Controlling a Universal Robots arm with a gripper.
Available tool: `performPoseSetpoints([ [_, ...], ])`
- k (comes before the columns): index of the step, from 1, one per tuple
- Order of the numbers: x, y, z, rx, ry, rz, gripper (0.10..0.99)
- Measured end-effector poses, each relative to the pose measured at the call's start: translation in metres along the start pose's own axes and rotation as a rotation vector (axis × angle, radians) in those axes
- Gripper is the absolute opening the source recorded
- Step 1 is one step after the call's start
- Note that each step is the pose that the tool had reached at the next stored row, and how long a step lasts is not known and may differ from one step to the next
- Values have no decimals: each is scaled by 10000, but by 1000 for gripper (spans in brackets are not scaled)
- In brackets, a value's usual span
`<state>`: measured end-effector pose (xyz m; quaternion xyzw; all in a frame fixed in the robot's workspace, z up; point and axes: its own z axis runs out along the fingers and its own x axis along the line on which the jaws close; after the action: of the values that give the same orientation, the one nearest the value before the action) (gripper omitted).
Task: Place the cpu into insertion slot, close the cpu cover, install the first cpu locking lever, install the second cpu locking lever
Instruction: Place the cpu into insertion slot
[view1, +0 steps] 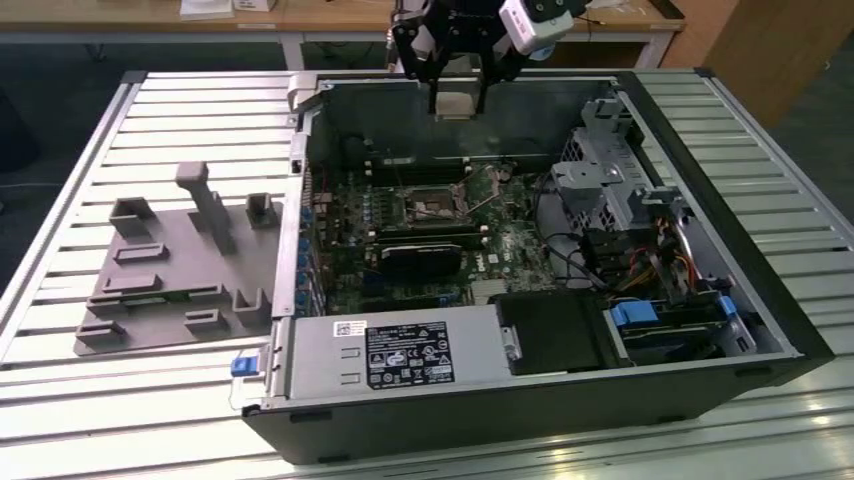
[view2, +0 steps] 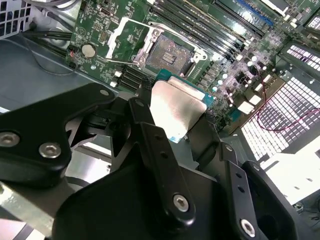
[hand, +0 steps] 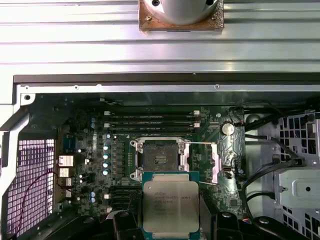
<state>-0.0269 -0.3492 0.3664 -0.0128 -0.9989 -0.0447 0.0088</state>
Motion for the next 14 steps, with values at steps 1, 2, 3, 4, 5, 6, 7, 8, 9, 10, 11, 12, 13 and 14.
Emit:
performPoseSetpoints([
  [1, 1, -1, 10, -1, -1, 1, 537],
  [2, 2, -2, 21, -1, -1, 1, 537],
  [3, 3, -3, 33, -1, -1, 1, 537],
  [4, 3, -4, 46, 0, -1, 1, 537],
  [5, 5, -6, 65, 0, -1, 1, 537],
  [6, 6, -8, 82, 1, -3, 0, 537],
  [7, 7, -9, 96, 16, -6, 1, 537],
  [8, 9, -10, 109, 39, -10, 1, 537],
  [9, 10, -12, 124, 56, -13, 1, 537],
  [10, 12, -13, 140, 74, -18, 1, 537],
  [11, 16, -14, 156, 93, -23, 1, 537],
  [12, 21, -16, 171, 112, -28, 1, 537],
  [13, 27, -17, 187, 130, -36, 6, 537],
  [14, 31, -19, 202, 149, -46, 29, 537],
])
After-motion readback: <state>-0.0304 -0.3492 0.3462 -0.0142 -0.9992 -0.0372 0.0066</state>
